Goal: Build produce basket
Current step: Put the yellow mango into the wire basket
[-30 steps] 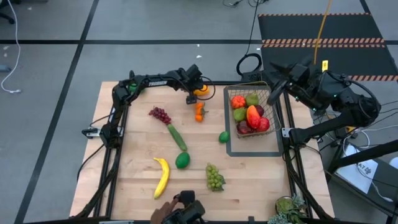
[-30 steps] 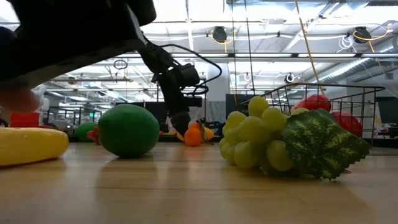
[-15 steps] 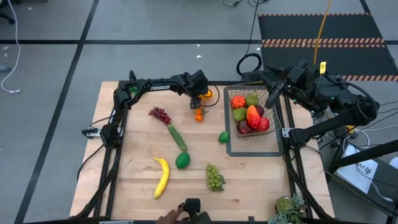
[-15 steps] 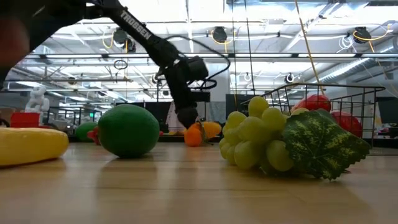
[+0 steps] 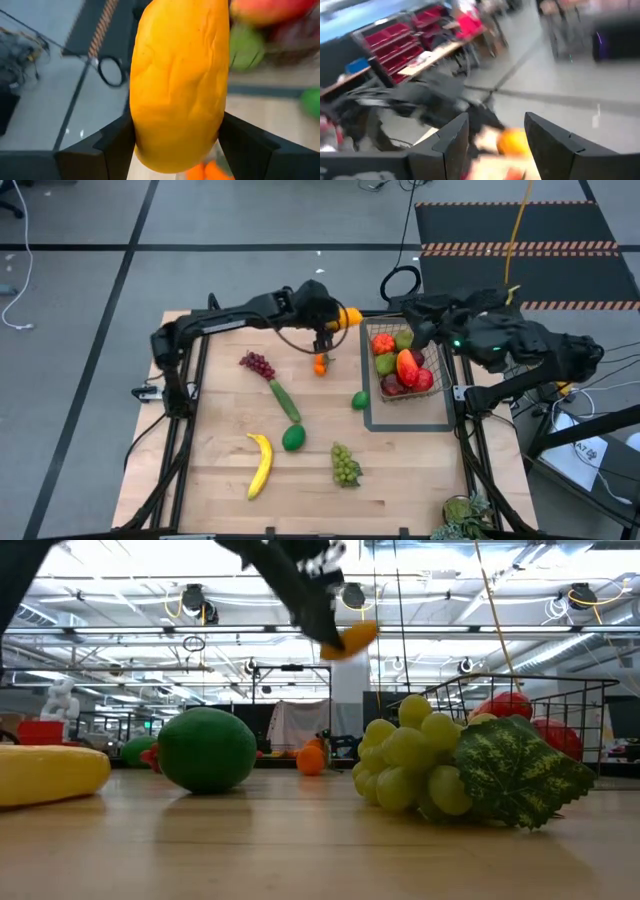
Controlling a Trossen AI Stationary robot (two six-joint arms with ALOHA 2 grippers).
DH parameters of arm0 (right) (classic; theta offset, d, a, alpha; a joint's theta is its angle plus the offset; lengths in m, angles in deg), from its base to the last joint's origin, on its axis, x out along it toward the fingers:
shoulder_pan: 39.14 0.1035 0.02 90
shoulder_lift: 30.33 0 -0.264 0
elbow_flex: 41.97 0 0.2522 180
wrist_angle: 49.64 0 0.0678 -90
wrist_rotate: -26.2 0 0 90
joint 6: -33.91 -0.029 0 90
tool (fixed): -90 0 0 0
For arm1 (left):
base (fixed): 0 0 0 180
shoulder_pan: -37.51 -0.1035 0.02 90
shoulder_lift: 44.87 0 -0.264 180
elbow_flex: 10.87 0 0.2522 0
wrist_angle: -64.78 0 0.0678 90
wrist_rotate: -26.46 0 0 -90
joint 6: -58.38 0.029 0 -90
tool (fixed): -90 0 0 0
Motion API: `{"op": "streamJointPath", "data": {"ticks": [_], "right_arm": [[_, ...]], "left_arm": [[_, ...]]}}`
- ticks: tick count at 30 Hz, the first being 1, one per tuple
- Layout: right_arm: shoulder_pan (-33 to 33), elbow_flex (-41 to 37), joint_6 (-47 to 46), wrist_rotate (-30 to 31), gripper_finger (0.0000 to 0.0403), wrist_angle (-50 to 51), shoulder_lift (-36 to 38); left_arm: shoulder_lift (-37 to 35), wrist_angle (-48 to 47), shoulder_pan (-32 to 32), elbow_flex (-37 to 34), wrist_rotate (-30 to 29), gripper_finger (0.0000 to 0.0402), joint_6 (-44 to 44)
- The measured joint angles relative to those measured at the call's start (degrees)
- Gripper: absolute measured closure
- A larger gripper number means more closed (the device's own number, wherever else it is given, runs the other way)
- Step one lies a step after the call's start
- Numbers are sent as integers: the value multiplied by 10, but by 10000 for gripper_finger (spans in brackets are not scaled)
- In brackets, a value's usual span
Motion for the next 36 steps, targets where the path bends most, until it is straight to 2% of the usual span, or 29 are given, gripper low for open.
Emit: {"op": "streamJointPath", "data": {"ticks": [3, 6, 10, 15, 19, 22, 28, 36], "right_arm": [[-21, 0, -161, -48, 215, 69, -14], [-37, 0, -245, -110, 210, 91, -32], [-56, -1, -279, -184, 182, 53, -55], [-80, 0, -290, -290, 124, -29, -91], [-84, -1, -303, -315, 79, -79, -126], [-85, -1, -319, -334, 59, -82, -150], [-85, -2, -304, -371, 69, -133, -189], [-84, -2, -308, -374, 138, -148, -211]], "left_arm": [[-45, 1, 20, 0, 0, 145, -19], [-86, 6, 43, 0, -1, 144, -28], [-120, 9, 76, 0, -19, 144, -41], [-136, 8, 121, 0, -47, 144, -45], [-134, -21, 147, -1, -64, 144, -69], [-134, -48, 159, -1, -89, 144, -94], [-136, -108, 172, -1, -109, 144, -108], [-135, -144, 182, 0, -128, 144, -74]]}}
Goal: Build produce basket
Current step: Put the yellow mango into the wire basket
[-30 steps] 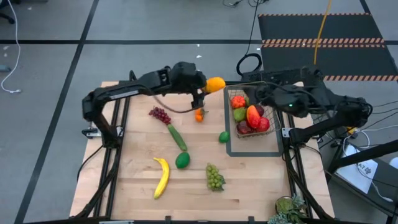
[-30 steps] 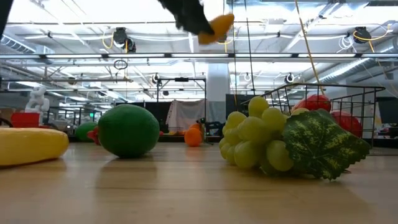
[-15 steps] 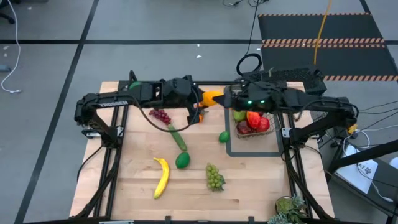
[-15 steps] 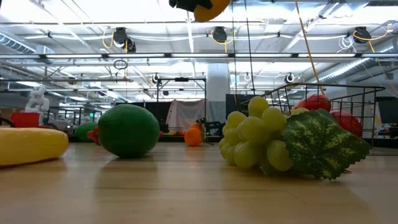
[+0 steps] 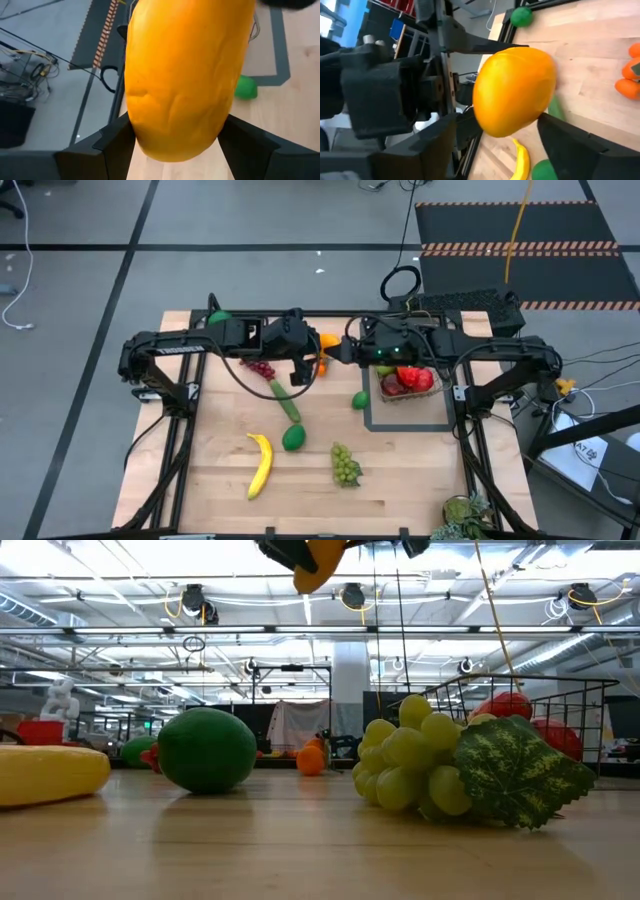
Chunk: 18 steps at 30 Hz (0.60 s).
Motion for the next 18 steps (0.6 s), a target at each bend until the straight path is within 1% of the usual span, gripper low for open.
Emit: {"op": "streamJointPath", "data": {"ticks": [6, 10, 14, 18], "right_arm": [[0, 0, -7, 2, 193, 2, -9], [0, 0, -8, 18, 211, -3, -9], [1, 0, -13, 24, 206, -3, -9], [-2, 0, -21, 28, 169, -3, -9]], "left_arm": [[-5, -8, 4, -1, -1, 144, 16], [-10, -11, 4, -1, -1, 144, 17], [-10, -14, 4, -1, -6, 144, 23], [-10, -12, 5, -1, -8, 144, 23]]}}
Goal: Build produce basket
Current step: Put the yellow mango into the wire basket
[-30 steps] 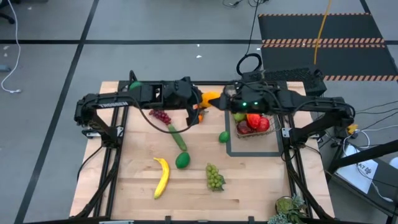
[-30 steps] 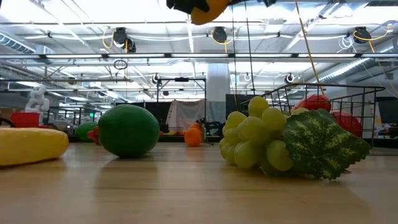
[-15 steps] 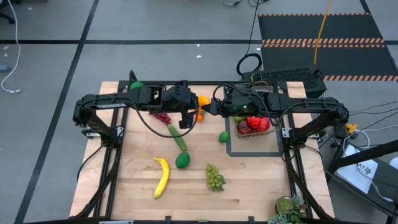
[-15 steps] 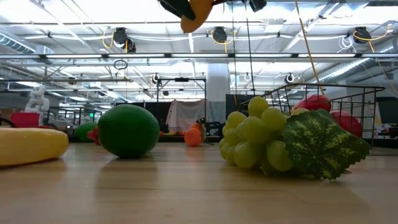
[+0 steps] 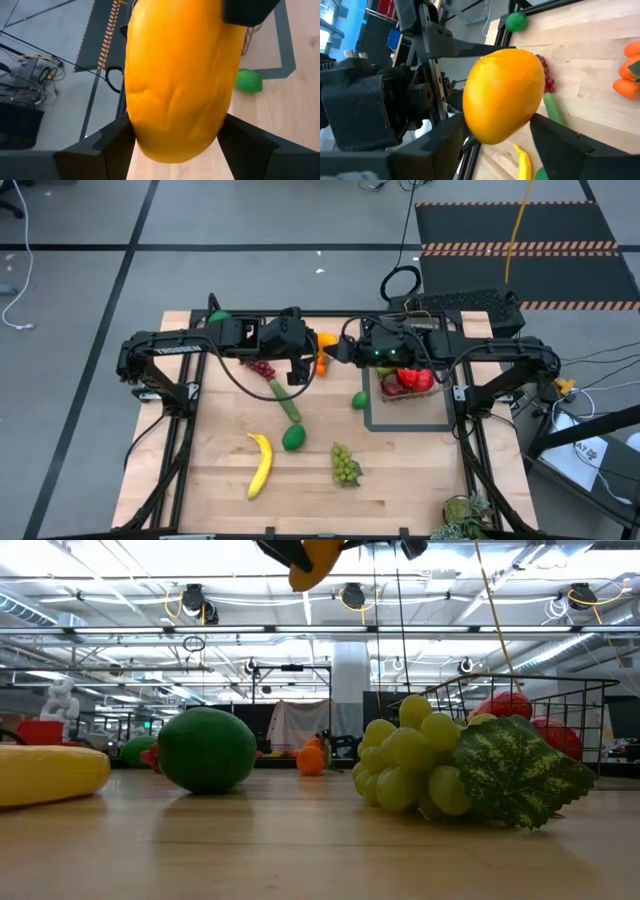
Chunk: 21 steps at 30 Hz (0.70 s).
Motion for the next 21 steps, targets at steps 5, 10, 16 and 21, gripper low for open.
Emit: {"op": "streamJointPath", "data": {"ticks": [5, 10, 16, 21], "right_arm": [[-1, 0, -1, 12, 120, 0, -1], [-9, 0, 1, 61, 107, -2, -2], [-24, 1, 31, 17, 134, -7, -2], [-32, 1, 24, -24, 156, -16, -1]], "left_arm": [[0, 0, -1, 0, -2, 144, -3], [1, 1, 4, 0, 15, 144, 0], [1, 0, 9, 0, 4, 144, 2], [1, -1, 9, 0, 1, 144, -17]]}}
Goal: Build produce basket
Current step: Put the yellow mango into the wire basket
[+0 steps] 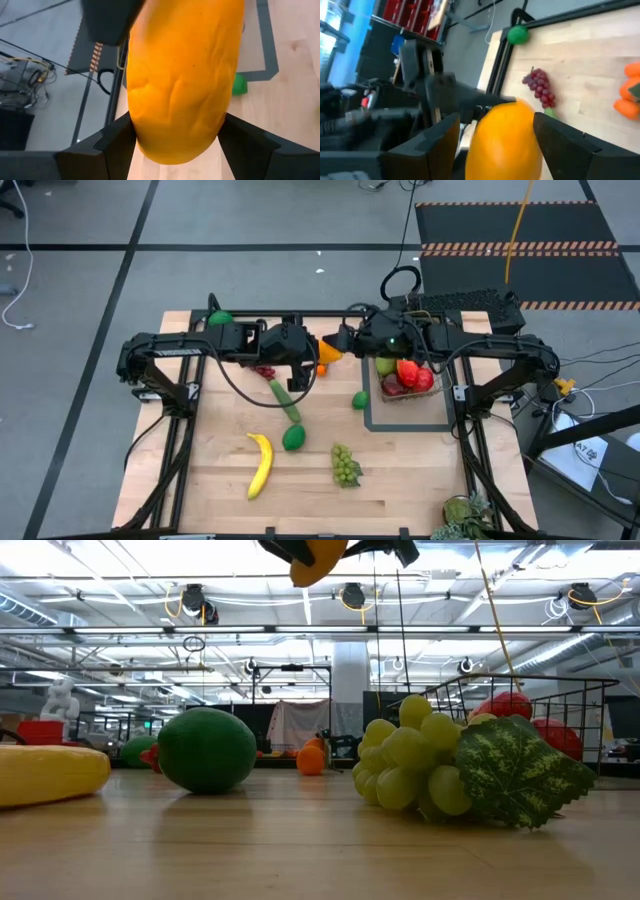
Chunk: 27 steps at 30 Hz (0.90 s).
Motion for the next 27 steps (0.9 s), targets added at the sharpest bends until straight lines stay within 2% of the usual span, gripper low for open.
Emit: {"op": "streamJointPath", "data": {"ticks": [9, 13, 16, 23, 27], "right_arm": [[-5, -5, 8, -61, 122, 26, 0], [-5, -8, 21, -78, 119, 25, 0], [-5, -8, 24, -74, 134, 24, 0], [-10, -8, 37, -65, 200, 21, 0], [-17, -8, 55, -71, 202, 20, 0]], "left_arm": [[0, -3, -7, 0, -15, 144, -7], [0, -2, -7, 0, -16, 144, 1], [0, -1, -7, 0, -16, 144, 1], [0, -1, -7, 0, -20, 144, 10], [0, 1, -1, 0, -55, 130, -5]]}}
